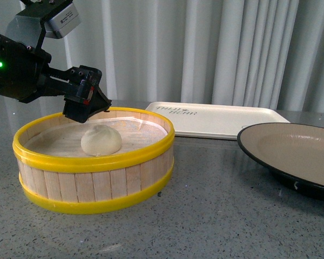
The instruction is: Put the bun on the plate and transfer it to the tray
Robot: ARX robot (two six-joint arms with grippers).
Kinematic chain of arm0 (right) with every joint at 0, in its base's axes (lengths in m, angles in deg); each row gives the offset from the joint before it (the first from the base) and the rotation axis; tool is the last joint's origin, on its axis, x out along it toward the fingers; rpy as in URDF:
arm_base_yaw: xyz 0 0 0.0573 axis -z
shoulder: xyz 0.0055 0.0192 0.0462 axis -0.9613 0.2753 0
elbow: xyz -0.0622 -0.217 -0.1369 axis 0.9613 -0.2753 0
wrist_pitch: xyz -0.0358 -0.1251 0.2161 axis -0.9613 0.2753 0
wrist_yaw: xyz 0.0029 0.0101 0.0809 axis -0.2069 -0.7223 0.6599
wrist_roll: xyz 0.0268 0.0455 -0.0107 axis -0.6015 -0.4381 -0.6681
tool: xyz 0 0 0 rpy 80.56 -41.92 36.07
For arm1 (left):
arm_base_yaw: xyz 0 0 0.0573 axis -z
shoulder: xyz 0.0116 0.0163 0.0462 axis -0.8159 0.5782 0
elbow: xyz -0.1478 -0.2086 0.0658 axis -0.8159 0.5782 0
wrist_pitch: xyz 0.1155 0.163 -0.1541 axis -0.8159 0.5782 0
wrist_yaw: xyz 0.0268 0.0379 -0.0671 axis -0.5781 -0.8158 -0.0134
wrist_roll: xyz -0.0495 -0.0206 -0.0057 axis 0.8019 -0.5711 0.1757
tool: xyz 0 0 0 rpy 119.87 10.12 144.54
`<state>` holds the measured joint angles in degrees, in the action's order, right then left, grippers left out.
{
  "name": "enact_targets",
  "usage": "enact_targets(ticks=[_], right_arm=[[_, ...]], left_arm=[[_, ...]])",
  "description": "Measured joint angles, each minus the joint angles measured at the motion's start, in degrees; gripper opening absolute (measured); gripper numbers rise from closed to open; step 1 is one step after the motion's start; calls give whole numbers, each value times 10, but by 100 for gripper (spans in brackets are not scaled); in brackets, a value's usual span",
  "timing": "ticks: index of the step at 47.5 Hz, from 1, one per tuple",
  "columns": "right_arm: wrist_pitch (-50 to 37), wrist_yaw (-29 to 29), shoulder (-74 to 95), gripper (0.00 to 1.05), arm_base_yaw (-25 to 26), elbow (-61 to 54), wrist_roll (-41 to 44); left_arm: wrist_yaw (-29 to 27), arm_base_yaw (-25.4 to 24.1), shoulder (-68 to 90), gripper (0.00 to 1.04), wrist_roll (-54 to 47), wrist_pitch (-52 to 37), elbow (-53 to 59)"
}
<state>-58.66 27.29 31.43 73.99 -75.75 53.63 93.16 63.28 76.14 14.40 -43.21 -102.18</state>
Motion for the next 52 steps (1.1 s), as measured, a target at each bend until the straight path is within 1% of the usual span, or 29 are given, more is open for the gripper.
enact_targets(ticks=[7, 11, 22, 27, 31, 43, 52], right_arm=[[0, 0, 0, 96, 0, 0, 0], [0, 0, 0, 96, 0, 0, 0], [0, 0, 0, 96, 0, 0, 0], [0, 0, 0, 96, 0, 0, 0], [0, 0, 0, 96, 0, 0, 0], [0, 0, 0, 96, 0, 0, 0], [0, 0, 0, 96, 0, 0, 0]], left_arm=[[40, -3, 1, 98, 28, 47, -9], [49, -3, 1, 98, 43, 51, -9], [49, -2, 1, 98, 64, 50, -11], [37, 2, 3, 98, 74, 46, -11], [30, 8, 6, 98, 78, 41, -11], [32, 27, 8, 98, 85, 41, -3], [20, 39, 9, 98, 84, 41, 2]])
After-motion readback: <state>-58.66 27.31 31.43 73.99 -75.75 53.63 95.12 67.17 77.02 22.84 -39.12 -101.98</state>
